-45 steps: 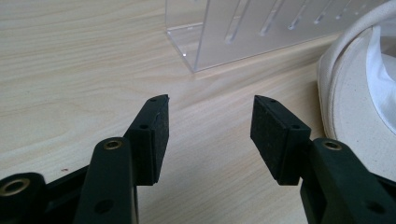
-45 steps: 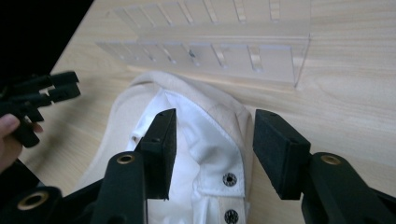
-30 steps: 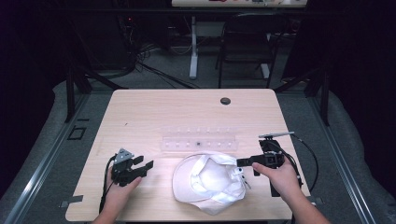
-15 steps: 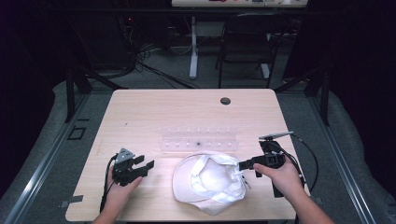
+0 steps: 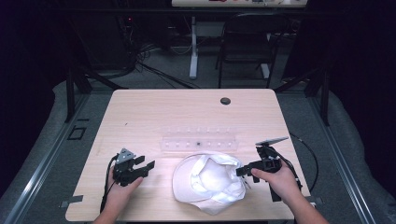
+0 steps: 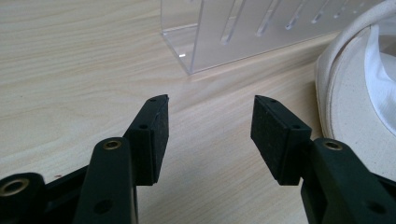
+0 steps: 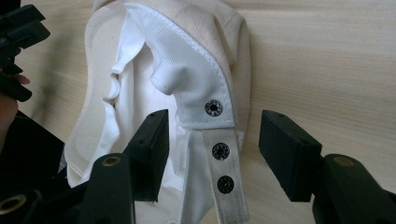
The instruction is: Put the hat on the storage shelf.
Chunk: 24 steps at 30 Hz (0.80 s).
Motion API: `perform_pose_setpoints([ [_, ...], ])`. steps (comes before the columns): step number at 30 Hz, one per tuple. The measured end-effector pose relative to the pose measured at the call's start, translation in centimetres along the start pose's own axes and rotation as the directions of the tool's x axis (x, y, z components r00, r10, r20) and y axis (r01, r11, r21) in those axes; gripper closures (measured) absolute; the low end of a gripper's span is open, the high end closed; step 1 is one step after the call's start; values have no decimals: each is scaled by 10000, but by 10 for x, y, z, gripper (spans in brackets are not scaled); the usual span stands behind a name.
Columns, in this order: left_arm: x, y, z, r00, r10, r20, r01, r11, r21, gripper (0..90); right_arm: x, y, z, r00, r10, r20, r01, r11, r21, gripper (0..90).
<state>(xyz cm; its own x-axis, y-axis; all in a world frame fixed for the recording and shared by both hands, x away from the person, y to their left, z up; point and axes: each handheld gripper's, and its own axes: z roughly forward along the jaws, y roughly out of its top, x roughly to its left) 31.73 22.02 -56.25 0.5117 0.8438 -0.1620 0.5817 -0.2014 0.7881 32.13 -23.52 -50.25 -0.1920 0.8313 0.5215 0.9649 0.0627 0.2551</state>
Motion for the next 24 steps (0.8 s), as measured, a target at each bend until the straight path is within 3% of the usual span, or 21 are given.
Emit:
perform_pose_setpoints([
  [14, 0, 0, 1, 10000, 64, -14, -64, 10000, 20, 473, -2, -4, 23, 9981, 267, -553, -232, 9978, 628, 428],
  [22, 0, 0, 0, 10000, 23, 1, -23, 10000, -32, 473, 1, -5, 23, 9967, 338, -741, -284, 9969, 728, 433],
  [24, 0, 0, 0, 10000, 16, -4, -16, 10000, -51, 473, 4, -5, 21, 9953, 456, -859, -413, 9978, 516, 443],
])
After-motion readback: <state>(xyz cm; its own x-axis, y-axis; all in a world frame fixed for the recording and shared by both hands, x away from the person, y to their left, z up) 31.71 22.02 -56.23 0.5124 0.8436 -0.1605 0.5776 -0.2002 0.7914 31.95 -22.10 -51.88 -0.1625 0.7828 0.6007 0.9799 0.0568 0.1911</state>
